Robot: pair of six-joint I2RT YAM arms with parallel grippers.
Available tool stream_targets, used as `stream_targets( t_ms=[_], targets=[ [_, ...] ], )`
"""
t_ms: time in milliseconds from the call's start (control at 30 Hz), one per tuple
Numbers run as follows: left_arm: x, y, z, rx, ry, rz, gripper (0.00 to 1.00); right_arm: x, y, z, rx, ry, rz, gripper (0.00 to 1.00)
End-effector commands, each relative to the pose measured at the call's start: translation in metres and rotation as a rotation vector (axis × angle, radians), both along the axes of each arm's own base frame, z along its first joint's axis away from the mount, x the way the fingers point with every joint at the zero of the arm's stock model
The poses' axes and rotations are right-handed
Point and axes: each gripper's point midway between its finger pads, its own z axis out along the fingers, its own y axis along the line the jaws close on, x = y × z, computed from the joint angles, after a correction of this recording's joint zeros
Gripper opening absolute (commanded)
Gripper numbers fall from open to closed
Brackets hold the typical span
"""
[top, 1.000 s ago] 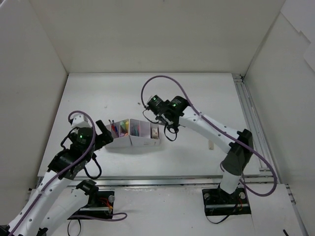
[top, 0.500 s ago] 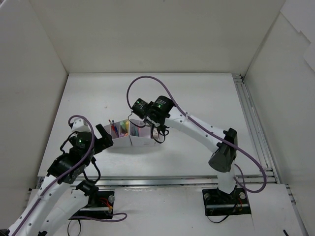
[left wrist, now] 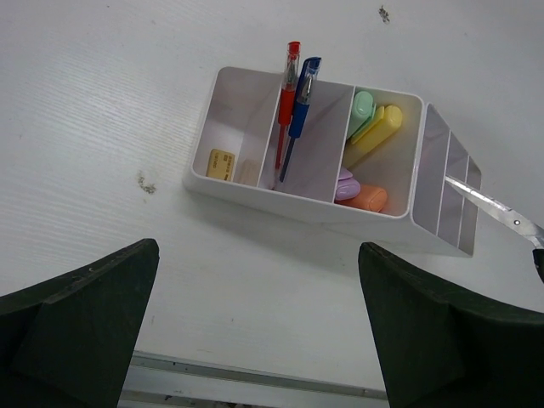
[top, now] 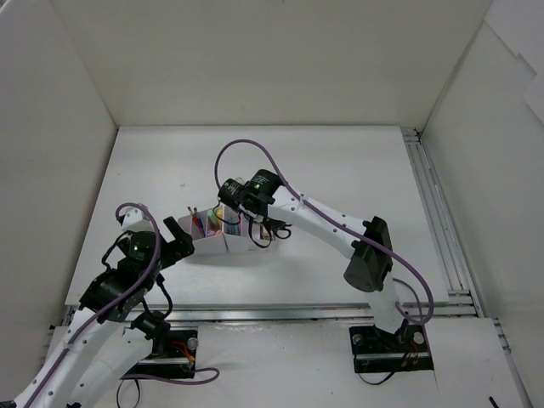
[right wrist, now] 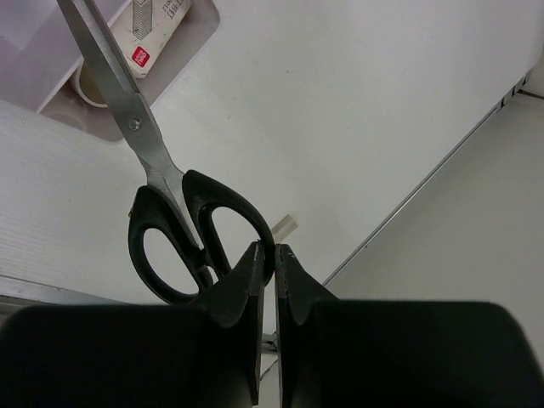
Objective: Sort the stationery into containers
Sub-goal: Place the scissors in the storage box.
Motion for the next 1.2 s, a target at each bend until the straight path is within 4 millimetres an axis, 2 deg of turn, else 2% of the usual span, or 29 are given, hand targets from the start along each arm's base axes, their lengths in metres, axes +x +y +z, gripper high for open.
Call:
stream_targets(
  t_ms=[0, 200, 500, 833, 933, 1000, 1033, 1067, 1100, 1133, 1167],
  targets=[
    [0.008, -0.003, 0.009, -0.020, -0.034, 0.005, 0.99, 0.000, 0.006, 0.010, 0.008, -0.022, 0.009, 0.00],
    [0.007, -0.003, 0.008, -0.024, -0.036, 0.008, 0.99, 0.007, 0.027, 0.002, -0.002, -0.026, 0.021, 0.00],
    [0.006, -0.003, 0.006, -0.028, -0.038, 0.002, 1.00, 0.014, 0.054, 0.009, 0.084, -0.052, 0.021, 0.04],
    [0.006, -0.004, 0.006, -0.030, -0.036, 0.001, 0.99, 0.012, 0.082, 0.000, 0.169, -0.050, 0.026, 0.15],
    [0.006, -0.004, 0.006, -0.029, -0.035, 0.001, 0.99, 0.011, 0.084, -0.001, 0.183, -0.050, 0.029, 0.29],
    [0.006, -0.004, 0.006, -0.029, -0.035, 0.001, 0.99, 0.012, 0.083, -0.002, 0.196, -0.067, 0.001, 0.41],
    [0.005, -0.003, 0.005, -0.028, -0.032, 0.001, 1.00, 0.013, 0.082, 0.005, 0.213, -0.088, -0.009, 0.58],
    [0.006, -0.003, 0.006, -0.030, -0.034, 0.004, 1.00, 0.014, 0.083, 0.009, 0.235, -0.106, -0.020, 0.61],
    [0.005, -0.003, 0.006, -0.028, -0.032, 0.003, 1.00, 0.015, 0.079, 0.009, 0.227, -0.121, -0.031, 0.70],
    [0.006, -0.003, 0.008, -0.032, -0.040, 0.005, 0.99, 0.015, 0.077, 0.020, 0.256, -0.148, -0.038, 0.98],
    [0.006, -0.003, 0.009, -0.032, -0.042, 0.007, 1.00, 0.018, 0.079, 0.028, 0.298, -0.178, -0.052, 0.98]
  ],
)
